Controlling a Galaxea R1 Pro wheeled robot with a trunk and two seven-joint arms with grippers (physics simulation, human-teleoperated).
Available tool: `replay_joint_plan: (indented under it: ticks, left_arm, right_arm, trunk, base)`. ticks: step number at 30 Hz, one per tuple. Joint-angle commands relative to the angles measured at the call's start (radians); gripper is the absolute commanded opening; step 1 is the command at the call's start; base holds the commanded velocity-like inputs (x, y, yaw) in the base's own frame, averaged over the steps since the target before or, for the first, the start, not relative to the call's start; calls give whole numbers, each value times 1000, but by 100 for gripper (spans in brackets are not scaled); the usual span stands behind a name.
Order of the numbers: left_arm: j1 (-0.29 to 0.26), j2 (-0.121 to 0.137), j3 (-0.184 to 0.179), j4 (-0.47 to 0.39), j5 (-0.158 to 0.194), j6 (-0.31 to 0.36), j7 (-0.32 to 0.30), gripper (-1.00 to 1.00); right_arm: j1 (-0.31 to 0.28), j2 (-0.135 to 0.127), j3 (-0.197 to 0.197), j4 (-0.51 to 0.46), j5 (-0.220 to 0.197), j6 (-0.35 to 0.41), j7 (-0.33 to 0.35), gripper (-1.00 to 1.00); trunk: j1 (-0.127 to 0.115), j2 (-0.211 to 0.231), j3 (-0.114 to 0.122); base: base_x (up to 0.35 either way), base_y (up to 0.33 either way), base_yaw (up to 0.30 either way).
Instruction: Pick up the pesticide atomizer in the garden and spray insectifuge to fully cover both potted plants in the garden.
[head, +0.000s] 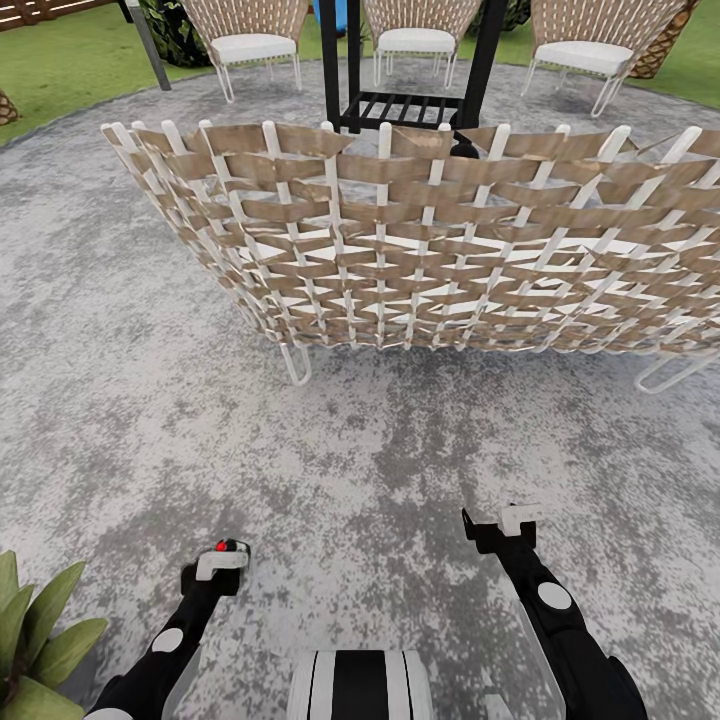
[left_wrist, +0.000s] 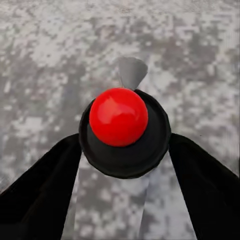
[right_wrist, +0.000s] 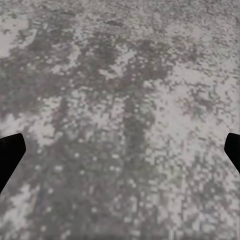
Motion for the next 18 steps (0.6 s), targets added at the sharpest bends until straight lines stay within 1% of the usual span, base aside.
replay_joint_plan:
  ticks: [1,18]
  left_arm:
    - [0,-1,6,1,-10,-4,-1,-100]
    - [0,1,6,1,-9,-5,-2,-100]
  right_arm:
    - [0,0,-2,-2,10,4,6,100]
    - [0,0,-2,-2,10,4,6,100]
  trunk:
    - [0,0,-1]
    - [0,0,-1]
  base:
    - [0,0,0]
    - [0,0,0]
